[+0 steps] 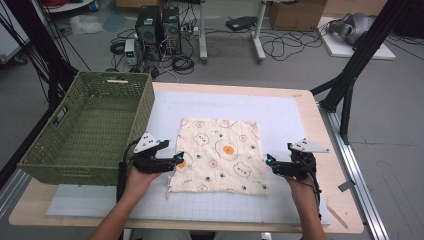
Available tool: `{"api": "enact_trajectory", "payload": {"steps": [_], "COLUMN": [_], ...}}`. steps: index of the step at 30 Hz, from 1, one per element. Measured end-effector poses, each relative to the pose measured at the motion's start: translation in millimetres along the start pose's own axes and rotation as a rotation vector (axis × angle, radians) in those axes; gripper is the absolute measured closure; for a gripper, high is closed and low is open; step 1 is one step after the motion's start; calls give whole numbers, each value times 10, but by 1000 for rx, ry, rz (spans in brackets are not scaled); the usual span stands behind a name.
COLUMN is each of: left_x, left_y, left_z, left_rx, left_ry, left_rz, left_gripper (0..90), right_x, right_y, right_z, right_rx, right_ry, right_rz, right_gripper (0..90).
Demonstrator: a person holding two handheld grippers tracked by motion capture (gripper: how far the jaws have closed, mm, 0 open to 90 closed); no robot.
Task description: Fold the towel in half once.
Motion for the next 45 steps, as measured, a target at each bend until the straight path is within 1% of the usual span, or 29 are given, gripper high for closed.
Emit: {"api": "enact_trajectory", "payload": {"steps": [5,9,12,13,14,15,16,17,19,20,21,23,24,25,26,28,29,30,32,34,35,38,39,40,41,43,45], "left_x": [48,76,69,73,79,101,131,166,247,280,329,401,421,442,460,489,497,510,524,529,537,589,605,623,634,649,661], "left_y": [15,29,63,85,112,133,162,186,230,251,277,302,319,333,346,374,385,372,354,341,346,338,345,332,309,270,257], "left_z": [-16,29,125,168,210,256,307,361,473,507,565,658,683,719,752,825,846,883,970,1057,1099,1221,1259,1299,1324,1378,1419], "left_rx": [-9,-5,5,7,4,13,13,18,41,38,38,53,47,51,52,54,44,66,86,112,111,160,163,180,203,238,252], "left_ry": [36,54,51,47,35,31,42,63,82,96,102,112,113,113,115,119,120,121,127,139,148,180,192,196,204,221,246], "left_rz": [10,-3,-32,-46,-71,-85,-91,-88,-117,-123,-146,-161,-161,-162,-156,-146,-156,-158,-148,-124,-115,-92,-93,-105,-100,-62,-47], "left_gripper": [279,279,279,279,279,279,277,277,283,296,304,309,308,307,306,306,310,312,312,310,311,315,320,330,337,341,354], "right_x": [8,12,0,-5,-1,1,5,7,9,3,8,10,17,18,15,16,12,9,3,7,8,5,3,6,2,5,3], "right_y": [-15,-19,-31,-32,-28,-24,-18,-15,-14,-13,-19,-29,-33,-34,-34,-39,-43,-45,-45,-42,-42,-39,-40,-39,-40,-44,-46], "right_z": [21,24,46,52,55,55,54,54,60,69,74,88,96,99,106,114,119,120,124,124,124,120,118,115,113,108,109], "right_rx": [12,10,18,19,16,14,9,8,6,4,10,18,23,24,23,23,24,25,23,20,19,16,17,14,15,16,15], "right_ry": [10,25,29,29,33,35,38,40,44,44,48,46,51,48,50,52,55,55,57,59,62,62,62,62,63,64,66], "right_rz": [-10,4,13,10,10,11,11,13,22,20,25,16,15,15,11,20,23,22,23,27,27,28,28,33,31,36,36], "right_gripper": [115,115,115,115,115,115,115,115,115,115,115,115,115,115,115,115,115,115,115,115,115,115,115,115,115,115,115]}}
Point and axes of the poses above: each handheld gripper's, and its own axes: z roughly forward along the jaws, y roughly out of its top, x roughly to its left, the point moved 10 cm from there along z, roughly forward along the jaws, and after that the axes turned 11 degrees about y, right-handed, at the moved point
